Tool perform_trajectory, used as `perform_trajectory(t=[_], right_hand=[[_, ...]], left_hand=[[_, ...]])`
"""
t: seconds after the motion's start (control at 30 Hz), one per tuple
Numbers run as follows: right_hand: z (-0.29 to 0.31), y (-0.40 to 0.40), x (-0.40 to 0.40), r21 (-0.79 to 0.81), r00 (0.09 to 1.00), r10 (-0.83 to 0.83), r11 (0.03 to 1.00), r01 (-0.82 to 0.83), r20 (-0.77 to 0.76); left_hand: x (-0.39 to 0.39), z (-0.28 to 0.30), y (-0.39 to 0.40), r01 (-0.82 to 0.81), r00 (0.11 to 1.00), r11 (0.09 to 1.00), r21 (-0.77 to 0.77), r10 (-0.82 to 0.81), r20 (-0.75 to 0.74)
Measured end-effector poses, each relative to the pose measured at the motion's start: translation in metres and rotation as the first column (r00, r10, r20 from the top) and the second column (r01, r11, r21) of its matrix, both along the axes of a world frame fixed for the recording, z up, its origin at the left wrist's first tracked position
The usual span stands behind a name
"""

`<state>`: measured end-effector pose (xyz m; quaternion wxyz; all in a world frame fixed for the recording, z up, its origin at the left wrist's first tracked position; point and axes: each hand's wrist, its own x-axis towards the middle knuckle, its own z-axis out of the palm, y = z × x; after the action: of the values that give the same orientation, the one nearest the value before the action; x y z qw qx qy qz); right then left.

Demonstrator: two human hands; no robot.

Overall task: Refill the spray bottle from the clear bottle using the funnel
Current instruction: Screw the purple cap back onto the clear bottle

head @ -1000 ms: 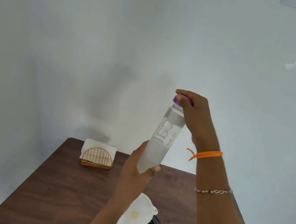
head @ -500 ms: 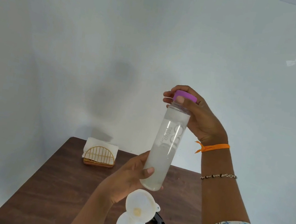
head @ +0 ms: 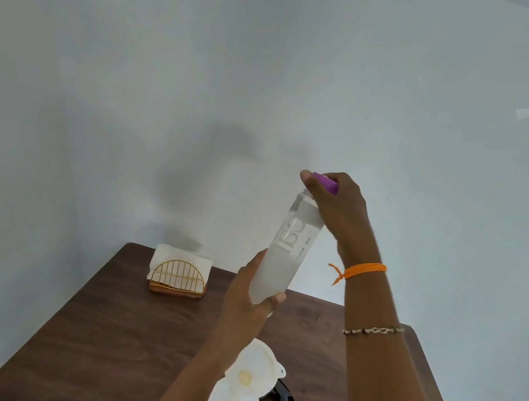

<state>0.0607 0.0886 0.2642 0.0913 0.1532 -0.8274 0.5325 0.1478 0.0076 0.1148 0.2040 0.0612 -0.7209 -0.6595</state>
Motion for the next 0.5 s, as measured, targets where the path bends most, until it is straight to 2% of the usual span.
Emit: perform_trajectory(t=[0.1,0.17,0.23,0.4,0.5], right_hand=[[0.016,0.013,0.008,-0.093,0.957,0.268,0.961,-0.259,0.111],[0.020,0.019,0.008,-0.110,0.936,0.334,0.940,-0.322,0.112],[0.022,0.023,0.008,-0.070,0.956,0.287,0.957,-0.283,0.064],[0.024,0.027,0.013,-0.160,0.984,0.169,0.971,-0.177,-0.062],[0.017,0.021,0.010,-0.114,0.991,0.064,0.990,-0.077,-0.114]], left_hand=[[0.001,0.003,-0.007,0.083,0.996,0.992,0.099,-0.081,-0.026],[0.001,0.005,-0.007,0.091,0.996,0.988,0.128,-0.088,-0.034],[0.001,0.006,-0.007,0.076,0.997,0.986,0.151,-0.070,-0.044],[0.001,0.006,-0.010,0.080,0.996,0.980,0.180,-0.071,-0.056],[0.003,0.008,-0.008,0.098,0.994,0.979,0.179,-0.088,-0.062]])
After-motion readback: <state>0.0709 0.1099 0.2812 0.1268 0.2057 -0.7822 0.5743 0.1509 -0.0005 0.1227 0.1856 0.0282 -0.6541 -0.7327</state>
